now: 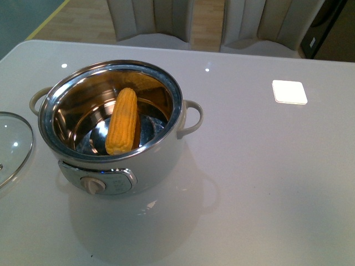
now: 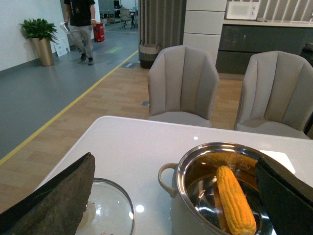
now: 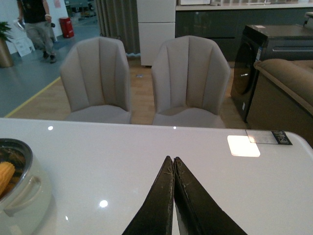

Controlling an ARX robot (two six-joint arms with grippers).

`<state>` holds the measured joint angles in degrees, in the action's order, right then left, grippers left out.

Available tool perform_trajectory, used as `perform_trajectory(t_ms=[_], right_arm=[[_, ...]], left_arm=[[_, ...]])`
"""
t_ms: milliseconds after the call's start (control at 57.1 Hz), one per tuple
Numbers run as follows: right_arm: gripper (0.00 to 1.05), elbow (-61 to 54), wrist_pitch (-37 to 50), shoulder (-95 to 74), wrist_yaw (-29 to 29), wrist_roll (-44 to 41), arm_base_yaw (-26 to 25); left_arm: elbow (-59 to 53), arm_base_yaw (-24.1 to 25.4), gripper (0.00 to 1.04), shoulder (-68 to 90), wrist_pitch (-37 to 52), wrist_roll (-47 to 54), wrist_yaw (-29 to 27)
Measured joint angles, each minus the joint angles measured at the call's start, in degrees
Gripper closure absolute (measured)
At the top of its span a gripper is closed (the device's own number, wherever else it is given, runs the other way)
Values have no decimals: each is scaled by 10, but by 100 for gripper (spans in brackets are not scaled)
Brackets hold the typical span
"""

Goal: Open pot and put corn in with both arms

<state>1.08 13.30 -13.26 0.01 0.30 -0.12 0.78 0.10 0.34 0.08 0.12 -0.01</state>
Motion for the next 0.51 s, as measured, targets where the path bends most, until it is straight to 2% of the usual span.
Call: perform_trajectory(t_ms=[193, 298, 508], right_arm=[[103, 0, -32, 32, 0, 0, 0], [103, 0, -122, 105, 0, 0, 0], [103, 0, -131, 128, 0, 0, 0]], left_arm=[[0, 0, 7, 0, 0, 0, 0], [0, 0, 7, 0, 0, 0, 0], [0, 0, 7, 0, 0, 0, 0]])
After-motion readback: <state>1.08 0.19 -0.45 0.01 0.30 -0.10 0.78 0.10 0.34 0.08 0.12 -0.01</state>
